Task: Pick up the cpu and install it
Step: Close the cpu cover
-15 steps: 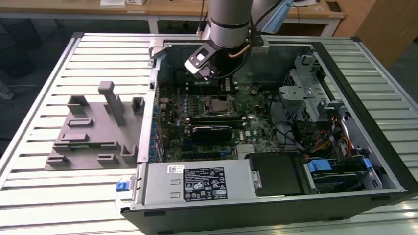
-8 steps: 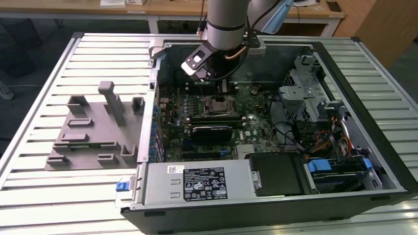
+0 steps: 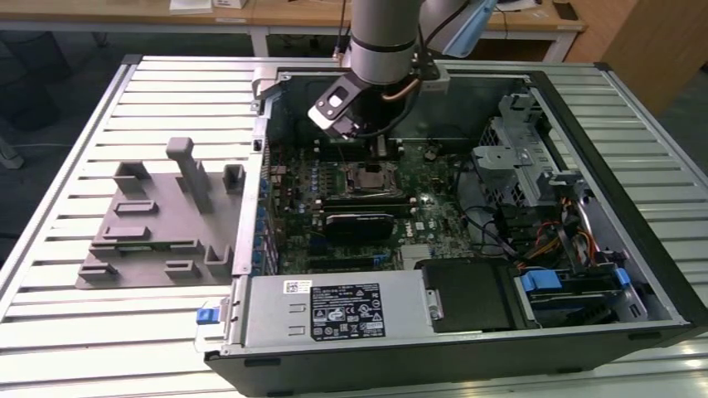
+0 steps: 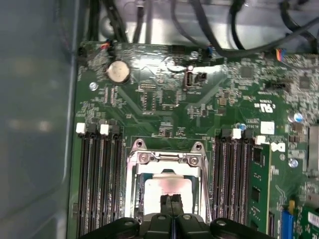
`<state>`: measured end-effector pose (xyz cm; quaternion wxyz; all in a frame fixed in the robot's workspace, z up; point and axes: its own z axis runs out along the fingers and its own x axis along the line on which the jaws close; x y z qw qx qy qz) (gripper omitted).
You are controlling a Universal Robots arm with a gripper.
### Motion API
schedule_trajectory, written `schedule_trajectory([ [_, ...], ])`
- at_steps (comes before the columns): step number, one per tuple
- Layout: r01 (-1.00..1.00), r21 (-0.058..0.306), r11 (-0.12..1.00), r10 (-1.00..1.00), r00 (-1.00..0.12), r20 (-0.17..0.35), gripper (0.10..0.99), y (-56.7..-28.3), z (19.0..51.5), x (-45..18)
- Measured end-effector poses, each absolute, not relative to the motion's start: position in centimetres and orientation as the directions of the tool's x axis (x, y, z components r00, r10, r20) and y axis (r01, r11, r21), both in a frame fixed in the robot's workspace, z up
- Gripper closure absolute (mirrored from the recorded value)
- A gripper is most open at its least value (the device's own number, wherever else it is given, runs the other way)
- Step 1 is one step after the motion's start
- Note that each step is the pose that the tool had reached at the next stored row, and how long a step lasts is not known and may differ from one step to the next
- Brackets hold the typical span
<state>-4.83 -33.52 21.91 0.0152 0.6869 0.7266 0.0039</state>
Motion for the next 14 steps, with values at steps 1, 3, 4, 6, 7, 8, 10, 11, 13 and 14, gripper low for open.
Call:
schedule_trajectory([
  [1, 0.997, 0.027, 0.074, 0.997, -0.074, -0.017, 0.98, -33.52, 21.91, -4.83],
  [3, 0.993, 0.027, 0.112, 0.994, -0.111, -0.017, 0.98, -33.52, 21.9, -4.83],
  [4, 0.991, 0.027, 0.13, 0.991, -0.129, -0.017, 0.98, -33.52, 21.89, -4.83],
  [6, 0.986, 0.026, 0.165, 0.986, -0.165, -0.019, 0.98, -33.53, 21.89, -4.84],
  [7, 0.983, 0.026, 0.183, 0.983, -0.182, -0.019, 0.98, -33.53, 21.88, -4.84],
  [8, 0.979, 0.026, 0.201, 0.98, -0.2, -0.02, 0.98, -33.53, 21.87, -4.84],
  [10, 0.971, 0.026, 0.237, 0.971, -0.236, -0.02, 0.98, -33.53, 21.85, -4.83],
  [11, 0.967, 0.026, 0.255, 0.967, -0.254, -0.02, 0.98, -33.52, 21.84, -4.83],
  [13, 0.957, 0.026, 0.289, 0.957, -0.289, -0.021, 0.98, -33.52, 21.82, -4.83],
  [14, 0.952, 0.026, 0.306, 0.952, -0.305, -0.021, 0.98, -33.52, 21.82, -4.83],
])
